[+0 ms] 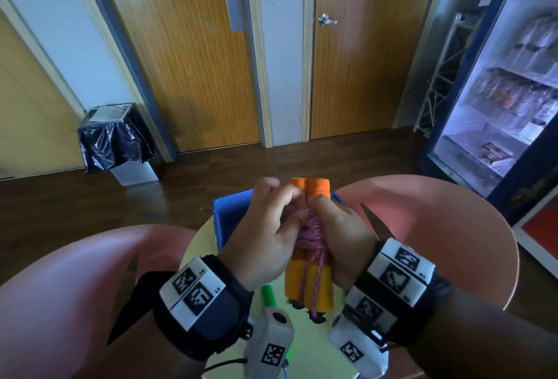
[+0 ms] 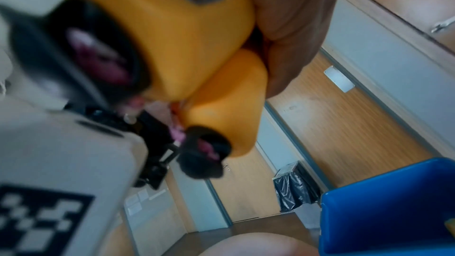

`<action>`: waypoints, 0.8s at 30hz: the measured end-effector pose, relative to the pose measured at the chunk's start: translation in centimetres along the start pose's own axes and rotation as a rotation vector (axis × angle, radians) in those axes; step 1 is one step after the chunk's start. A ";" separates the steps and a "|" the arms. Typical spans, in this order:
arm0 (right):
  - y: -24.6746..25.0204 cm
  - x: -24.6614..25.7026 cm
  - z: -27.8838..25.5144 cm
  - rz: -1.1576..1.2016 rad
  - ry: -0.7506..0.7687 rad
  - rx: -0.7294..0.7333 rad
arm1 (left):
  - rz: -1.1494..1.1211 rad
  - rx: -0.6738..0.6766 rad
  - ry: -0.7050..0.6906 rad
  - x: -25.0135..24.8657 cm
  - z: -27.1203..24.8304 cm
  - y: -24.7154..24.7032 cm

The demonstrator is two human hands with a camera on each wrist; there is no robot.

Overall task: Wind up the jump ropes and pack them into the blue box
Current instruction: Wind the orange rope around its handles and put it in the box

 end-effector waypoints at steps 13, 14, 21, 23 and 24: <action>7.6 3.8 0.2 0.289 -0.150 0.241 | -0.016 -0.127 0.178 -3.4 4.9 -8.1; 8.2 3.8 0.2 0.266 -0.145 0.236 | -0.026 -0.127 0.194 -3.6 5.0 -8.6; 12.6 3.7 0.6 0.034 -0.051 0.145 | -0.038 -0.005 0.199 -5.8 5.8 -12.9; 13.6 3.7 0.4 0.050 -0.030 0.149 | -0.037 0.037 0.210 -6.0 5.9 -14.0; 14.0 3.6 0.3 0.055 -0.028 0.151 | -0.037 0.039 0.210 -6.1 5.9 -14.4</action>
Point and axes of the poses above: each hand's wrist, its own z-axis towards the middle knuckle, its own y-axis out of the back of the hand, x = y × z, the point moved 9 cm from there along z, towards the middle knuckle, and after that the axes turned 6 degrees about x, right-handed, at the moved point
